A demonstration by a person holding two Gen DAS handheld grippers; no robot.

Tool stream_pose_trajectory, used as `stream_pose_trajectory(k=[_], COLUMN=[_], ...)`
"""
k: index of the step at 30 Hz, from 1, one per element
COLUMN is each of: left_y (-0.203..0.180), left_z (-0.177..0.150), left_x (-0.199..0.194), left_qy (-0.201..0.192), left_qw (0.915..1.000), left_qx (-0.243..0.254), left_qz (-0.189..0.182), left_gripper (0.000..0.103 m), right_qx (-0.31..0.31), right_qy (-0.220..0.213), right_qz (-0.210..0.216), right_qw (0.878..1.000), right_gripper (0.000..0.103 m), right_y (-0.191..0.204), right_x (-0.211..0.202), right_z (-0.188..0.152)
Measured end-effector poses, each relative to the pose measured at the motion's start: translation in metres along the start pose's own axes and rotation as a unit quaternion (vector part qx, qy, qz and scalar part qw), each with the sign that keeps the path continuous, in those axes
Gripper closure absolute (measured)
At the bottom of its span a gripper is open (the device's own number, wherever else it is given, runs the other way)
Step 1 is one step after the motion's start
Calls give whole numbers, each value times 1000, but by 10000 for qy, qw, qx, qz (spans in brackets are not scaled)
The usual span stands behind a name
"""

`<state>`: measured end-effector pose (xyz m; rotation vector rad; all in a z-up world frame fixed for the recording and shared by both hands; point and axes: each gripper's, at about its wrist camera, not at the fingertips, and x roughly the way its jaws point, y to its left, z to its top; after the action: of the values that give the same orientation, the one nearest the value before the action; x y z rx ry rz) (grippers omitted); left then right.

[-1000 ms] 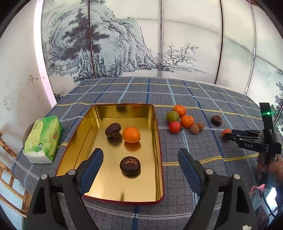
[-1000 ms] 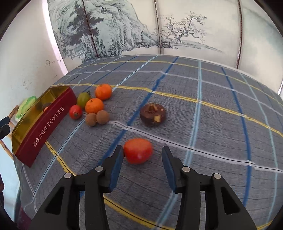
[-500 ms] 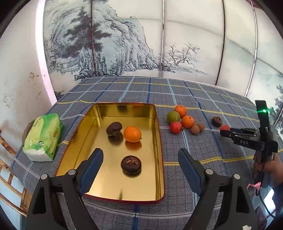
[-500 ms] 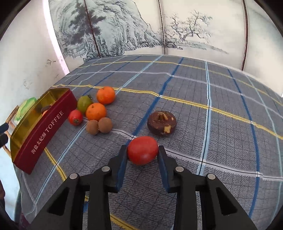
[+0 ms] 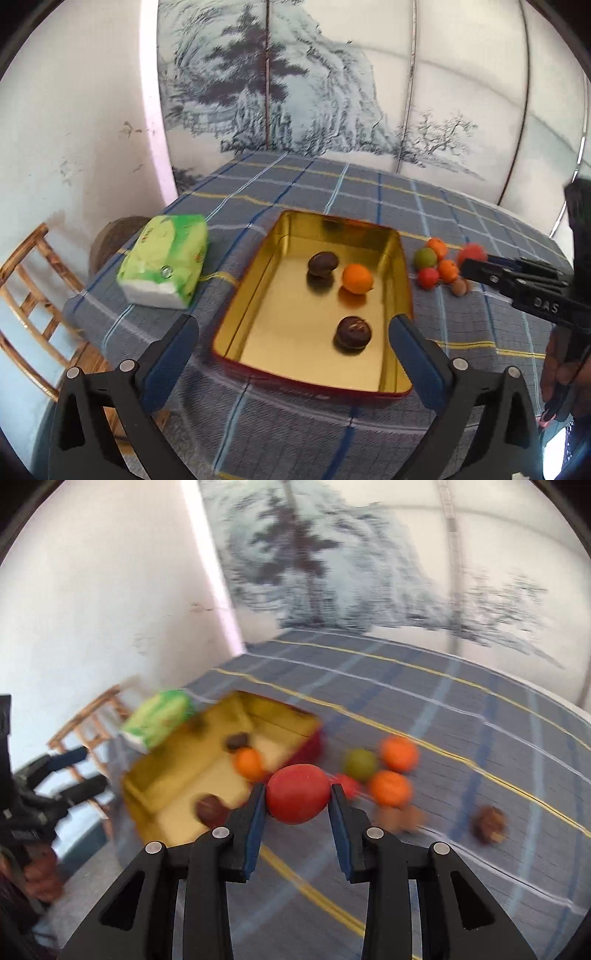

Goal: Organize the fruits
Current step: 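Carry the red tomato into the gold tray and open the right gripper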

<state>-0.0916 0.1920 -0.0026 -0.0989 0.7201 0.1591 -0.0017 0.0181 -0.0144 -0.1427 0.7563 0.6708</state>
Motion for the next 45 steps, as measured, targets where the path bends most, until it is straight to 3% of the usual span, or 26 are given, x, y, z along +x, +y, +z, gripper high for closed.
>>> stream_pose_trajectory(k=[5,8,20,35,45], left_y=[17,25,44,47,48], left_z=[1,-2,-3,-7,-12], left_x=[2,-1,5,9,15], left_qy=[378,263,192,208,275], left_qw=[9988,9990,9992,9991,9989], left_qx=[-313,-364,-174,-37,2], left_qz=[-76,-57,293,364,378], left_gripper=[1,1,1,1,1], right_qx=[-358,-560,-902,-813,-617], right_qy=[455,804,1653,1825,1520], right_qz=[478,576,463,248,293], right_qw=[9972,9935,9810,9795,9860], right_gripper=[68,68,68,68,67], right_y=[46,65,92,103,99], right_x=[49,81,149,176,171], right_z=[16,20,31,39,48])
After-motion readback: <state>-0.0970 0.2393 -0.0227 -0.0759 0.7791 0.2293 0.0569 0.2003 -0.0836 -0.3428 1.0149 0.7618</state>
